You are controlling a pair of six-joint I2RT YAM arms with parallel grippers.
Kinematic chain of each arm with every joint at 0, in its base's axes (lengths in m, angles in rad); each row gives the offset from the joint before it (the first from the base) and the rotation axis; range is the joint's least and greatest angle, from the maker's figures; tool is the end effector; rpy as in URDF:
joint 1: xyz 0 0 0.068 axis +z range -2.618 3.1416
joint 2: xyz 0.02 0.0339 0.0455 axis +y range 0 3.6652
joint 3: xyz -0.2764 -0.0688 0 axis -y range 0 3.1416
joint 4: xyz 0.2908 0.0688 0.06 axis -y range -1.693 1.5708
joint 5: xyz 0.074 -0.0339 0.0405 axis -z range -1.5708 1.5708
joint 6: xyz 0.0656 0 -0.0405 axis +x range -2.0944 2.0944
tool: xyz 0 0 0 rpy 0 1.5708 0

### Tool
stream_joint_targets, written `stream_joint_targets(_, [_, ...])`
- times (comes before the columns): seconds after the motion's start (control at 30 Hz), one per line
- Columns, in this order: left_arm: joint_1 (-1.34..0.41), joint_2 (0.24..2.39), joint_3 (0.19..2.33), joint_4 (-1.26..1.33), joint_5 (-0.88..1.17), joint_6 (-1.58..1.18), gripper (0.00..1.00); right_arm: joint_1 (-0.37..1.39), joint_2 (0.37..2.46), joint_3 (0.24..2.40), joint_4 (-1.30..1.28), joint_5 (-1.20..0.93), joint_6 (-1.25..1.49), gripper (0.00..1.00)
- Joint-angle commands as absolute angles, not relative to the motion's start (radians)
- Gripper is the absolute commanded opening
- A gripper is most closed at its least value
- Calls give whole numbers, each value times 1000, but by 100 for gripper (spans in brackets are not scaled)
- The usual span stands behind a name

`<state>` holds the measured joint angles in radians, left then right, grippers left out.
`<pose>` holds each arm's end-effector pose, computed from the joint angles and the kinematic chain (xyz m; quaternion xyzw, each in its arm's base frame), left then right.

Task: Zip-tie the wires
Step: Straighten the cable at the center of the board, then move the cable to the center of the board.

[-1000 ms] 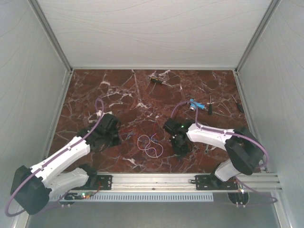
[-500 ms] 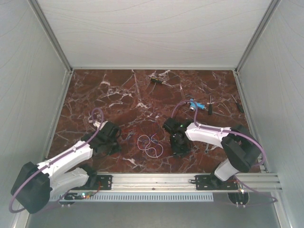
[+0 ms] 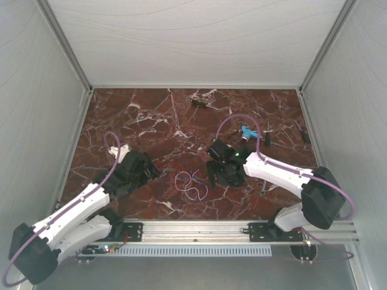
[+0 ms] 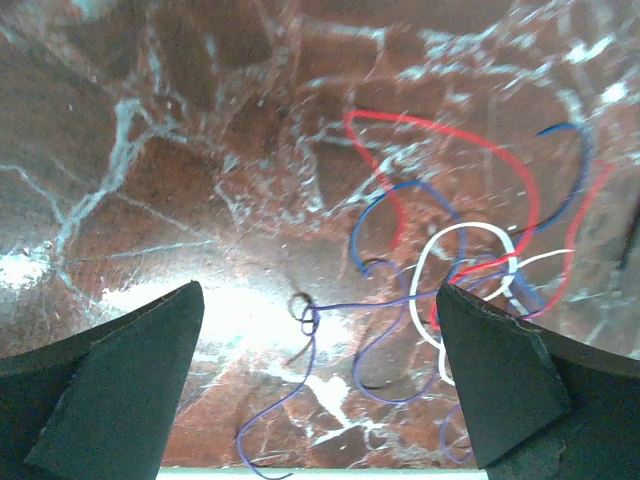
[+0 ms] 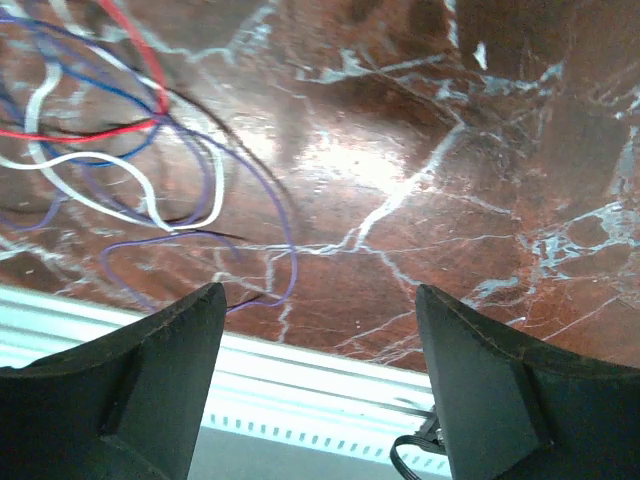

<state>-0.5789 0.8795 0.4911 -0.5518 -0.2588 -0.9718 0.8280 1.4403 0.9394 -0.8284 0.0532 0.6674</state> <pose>0.1906 -0.1045 0.1609 -0.2233 0.9168 -0.1276 0.3055 0.2063 0.2196 0.1651 -0.0764 0.9894 0.0625 0.1062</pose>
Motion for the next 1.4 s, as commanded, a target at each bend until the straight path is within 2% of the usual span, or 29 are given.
stream_joint_targets(0.0, [-584,769,551,-568,-370,-934,100,888,1379,1008,-880,102,660,74])
stream_joint_targets(0.1, [-585,672,523,-539,-314,-916,100,954,1357,1035,-857,110,663,68])
stream_joint_targets(0.23, [-586,613,503,-524,-104,-931,100,1029,1337,1004,-708,67,710,56])
stream_joint_targets(0.27, [-585,616,490,-512,-49,-940,96,1045,1335,987,-663,48,730,53])
stream_joint_targets(0.4, [-602,654,432,-438,133,-982,62,1099,1350,921,-490,4,813,31])
stream_joint_targets(0.5, [-656,696,382,-359,178,-1014,37,1132,1404,905,-414,-1,850,21])
stream_joint_targets(0.6, [-725,745,355,-277,188,-1043,17,1151,1477,900,-379,2,876,14])
stream_joint_targets(0.67, [-759,789,342,-230,198,-1063,12,1155,1513,890,-347,-7,889,11])
stream_joint_targets(0.73, [-795,834,334,-189,190,-1074,9,1157,1542,871,-310,-20,899,9])
stream_joint_targets(1.07, [-863,1056,303,-35,163,-1089,9,1152,1626,834,-276,32,919,4])
stream_joint_targets(1.37, [-865,1147,298,-17,27,-1077,8,1082,1623,788,-297,69,910,3])
